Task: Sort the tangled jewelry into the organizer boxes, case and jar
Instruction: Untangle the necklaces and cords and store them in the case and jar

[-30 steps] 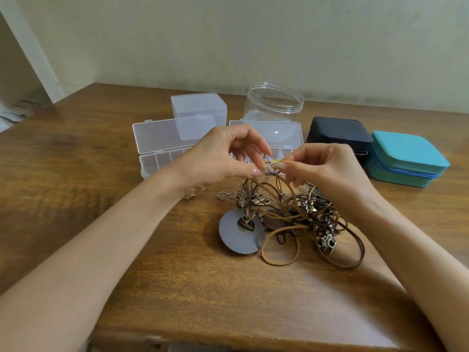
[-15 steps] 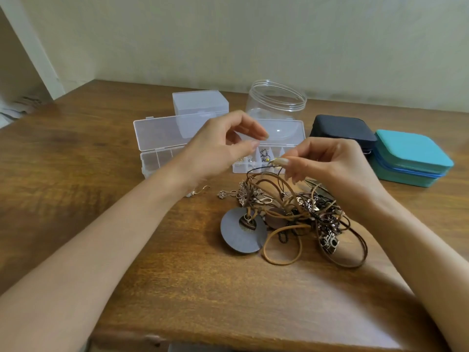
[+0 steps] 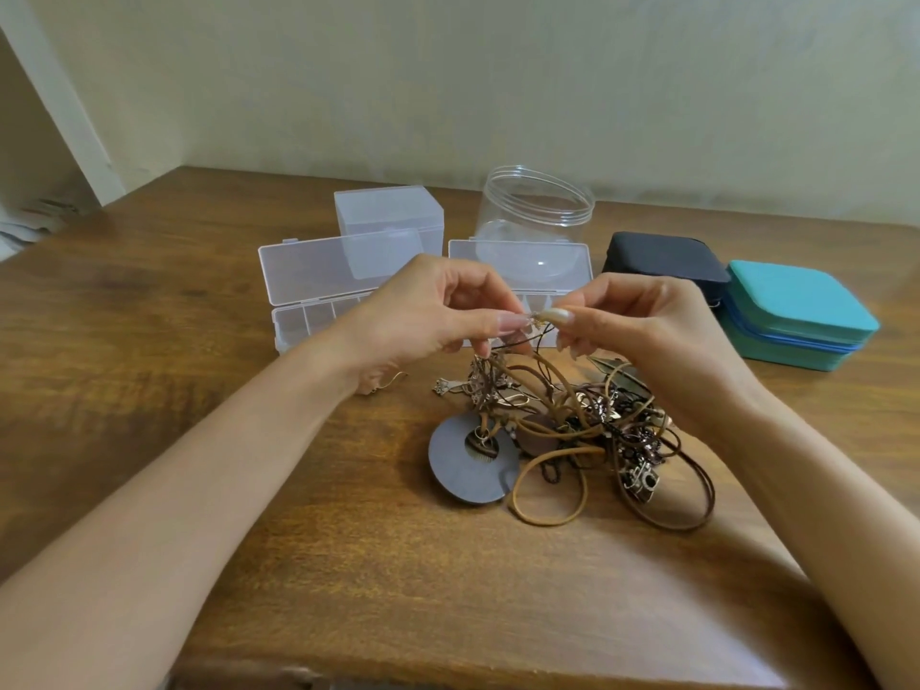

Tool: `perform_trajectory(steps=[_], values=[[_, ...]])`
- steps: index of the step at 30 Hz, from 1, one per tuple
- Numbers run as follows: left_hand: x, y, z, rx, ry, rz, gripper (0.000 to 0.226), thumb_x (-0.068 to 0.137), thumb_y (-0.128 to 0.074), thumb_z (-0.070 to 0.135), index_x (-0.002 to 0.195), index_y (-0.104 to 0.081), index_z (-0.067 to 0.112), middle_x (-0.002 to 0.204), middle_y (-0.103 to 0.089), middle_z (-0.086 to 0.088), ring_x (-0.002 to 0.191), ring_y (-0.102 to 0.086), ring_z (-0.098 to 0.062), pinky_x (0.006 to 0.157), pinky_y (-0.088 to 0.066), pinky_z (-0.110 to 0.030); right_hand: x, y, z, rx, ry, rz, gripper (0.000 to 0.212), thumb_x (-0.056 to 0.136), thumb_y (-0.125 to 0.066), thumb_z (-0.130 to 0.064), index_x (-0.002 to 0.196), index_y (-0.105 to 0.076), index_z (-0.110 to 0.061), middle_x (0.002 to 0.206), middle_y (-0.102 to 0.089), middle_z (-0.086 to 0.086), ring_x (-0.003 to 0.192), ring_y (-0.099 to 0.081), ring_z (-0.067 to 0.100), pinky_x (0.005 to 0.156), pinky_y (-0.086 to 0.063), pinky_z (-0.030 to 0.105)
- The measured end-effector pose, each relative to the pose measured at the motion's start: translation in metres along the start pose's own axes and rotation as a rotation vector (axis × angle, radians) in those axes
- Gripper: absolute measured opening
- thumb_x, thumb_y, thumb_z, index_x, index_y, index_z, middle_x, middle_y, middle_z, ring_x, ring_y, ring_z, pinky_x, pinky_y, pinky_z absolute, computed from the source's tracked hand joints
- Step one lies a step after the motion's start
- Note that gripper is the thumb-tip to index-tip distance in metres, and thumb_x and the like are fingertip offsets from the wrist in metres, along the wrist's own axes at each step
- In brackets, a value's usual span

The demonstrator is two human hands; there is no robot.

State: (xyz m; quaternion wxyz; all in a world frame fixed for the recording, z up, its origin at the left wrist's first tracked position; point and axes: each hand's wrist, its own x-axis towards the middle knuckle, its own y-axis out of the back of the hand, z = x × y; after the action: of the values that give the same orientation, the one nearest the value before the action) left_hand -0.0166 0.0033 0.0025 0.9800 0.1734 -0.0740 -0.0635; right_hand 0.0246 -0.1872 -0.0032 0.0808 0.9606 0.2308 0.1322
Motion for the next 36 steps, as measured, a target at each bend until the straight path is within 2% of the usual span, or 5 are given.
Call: perform_trajectory(steps=[5, 13, 17, 25, 36], values=[[0.000, -0.002, 0.001, -0.054, -0.004, 0.011, 0.004, 0.089, -0.059, 0.005, 0.092, -0.060, 0.004, 0.064, -0.068, 0.001, 0.055, -0.065, -0.007, 0.046, -0.046, -0.015, 0.000, 0.000, 0.001, -0.058, -0.009, -0.021, 0.023, 0.066, -0.073, -0.025, 0.077, -0.070, -0.005, 0.066, -0.068, 0.004, 0.061, -0.061, 0.011, 0.060, -0.050, 0.016], [0.000, -0.004, -0.001, -0.093, 0.000, -0.226, 0.004, 0.095, -0.046, 0.002, 0.093, -0.049, 0.004, 0.100, -0.068, -0.018, 0.088, -0.071, -0.022, 0.076, -0.057, -0.027, 0.001, -0.004, 0.008, -0.251, 0.111, 0.183, 0.010, 0.080, -0.074, -0.016, 0.074, -0.068, -0.010, 0.059, -0.066, 0.002, 0.053, -0.058, 0.005, 0.055, -0.047, 0.016], [-0.001, -0.007, -0.003, 0.112, -0.016, -0.311, 0.004, 0.091, -0.057, 0.012, 0.089, -0.054, 0.010, 0.096, -0.071, -0.011, 0.082, -0.070, -0.015, 0.066, -0.056, -0.025, 0.001, -0.001, 0.004, -0.083, 0.085, 0.223, 0.009, 0.080, -0.074, -0.013, 0.076, -0.068, -0.008, 0.057, -0.065, 0.000, 0.053, -0.057, 0.005, 0.055, -0.047, 0.015], [0.001, -0.008, 0.001, 0.019, -0.101, 0.035, 0.042, 0.064, -0.069, 0.036, 0.101, -0.057, 0.021, 0.095, -0.065, 0.002, 0.069, -0.058, -0.002, 0.055, -0.044, -0.012, -0.002, -0.001, -0.001, 0.137, -0.053, 0.063, 0.021, 0.062, -0.073, -0.020, 0.077, -0.071, -0.005, 0.064, -0.066, 0.000, 0.055, -0.051, 0.009, 0.053, -0.044, 0.017], [-0.001, 0.010, 0.006, 0.101, -0.208, 0.211, 0.003, 0.082, -0.068, 0.014, 0.084, -0.066, 0.013, 0.074, -0.067, 0.006, 0.068, -0.057, -0.004, 0.054, -0.045, -0.018, -0.002, -0.003, 0.000, 0.180, -0.025, 0.019, 0.019, 0.071, -0.068, -0.010, 0.089, -0.071, -0.006, 0.081, -0.073, 0.008, 0.067, -0.067, 0.015, 0.066, -0.056, 0.024]])
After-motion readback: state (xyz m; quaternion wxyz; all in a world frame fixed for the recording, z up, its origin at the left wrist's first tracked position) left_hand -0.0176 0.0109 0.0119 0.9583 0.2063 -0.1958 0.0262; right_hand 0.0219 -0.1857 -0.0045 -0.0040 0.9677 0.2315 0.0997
